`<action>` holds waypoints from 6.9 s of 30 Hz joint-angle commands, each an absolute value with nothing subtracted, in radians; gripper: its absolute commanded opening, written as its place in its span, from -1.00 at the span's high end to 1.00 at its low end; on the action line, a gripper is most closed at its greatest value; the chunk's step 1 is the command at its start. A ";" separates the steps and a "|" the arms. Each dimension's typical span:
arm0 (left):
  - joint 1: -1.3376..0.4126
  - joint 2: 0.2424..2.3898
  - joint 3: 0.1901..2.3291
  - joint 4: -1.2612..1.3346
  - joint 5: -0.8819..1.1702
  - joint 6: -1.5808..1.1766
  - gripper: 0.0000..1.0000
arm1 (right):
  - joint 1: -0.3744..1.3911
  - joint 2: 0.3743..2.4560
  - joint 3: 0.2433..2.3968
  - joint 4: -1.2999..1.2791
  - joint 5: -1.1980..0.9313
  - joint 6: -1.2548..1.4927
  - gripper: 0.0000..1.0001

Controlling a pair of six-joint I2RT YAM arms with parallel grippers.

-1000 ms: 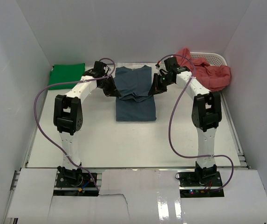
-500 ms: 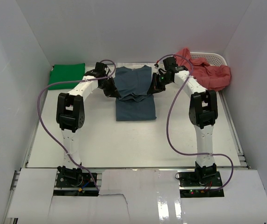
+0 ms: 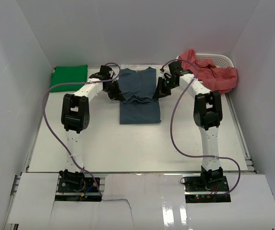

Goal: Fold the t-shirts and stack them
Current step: Fold the folded rectangular tshirt in 1/3 of the way

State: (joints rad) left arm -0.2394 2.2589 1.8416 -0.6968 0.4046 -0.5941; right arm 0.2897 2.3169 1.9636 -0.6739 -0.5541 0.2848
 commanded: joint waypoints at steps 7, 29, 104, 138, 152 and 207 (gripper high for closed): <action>-0.235 2.264 1.887 -0.663 0.402 -0.597 1.00 | 0.276 2.342 2.020 -0.603 -0.591 0.302 0.85; -0.230 2.160 1.823 -0.537 0.328 -0.635 -0.31 | 0.258 2.304 2.014 -0.488 -0.560 0.354 0.21; -0.291 1.769 0.920 -0.049 0.400 -0.650 -0.18 | 0.282 1.988 1.138 -0.101 -0.638 0.440 0.76; -0.532 1.323 0.582 -0.319 0.391 -0.733 1.00 | 0.454 1.493 0.668 -0.321 -0.500 0.393 0.74; -0.569 1.227 0.548 -0.416 0.341 -0.772 1.00 | 0.541 1.391 0.592 -0.331 -0.482 0.446 0.64; -0.733 1.387 0.462 0.279 0.448 -1.009 1.00 | 0.653 1.798 0.798 0.423 -0.822 0.724 0.84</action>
State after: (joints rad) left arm -0.7261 1.3750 0.4980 0.1837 0.4347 -0.9867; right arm 0.6483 1.7824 0.8104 0.2935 -0.7788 0.6857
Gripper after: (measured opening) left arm 0.022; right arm 0.078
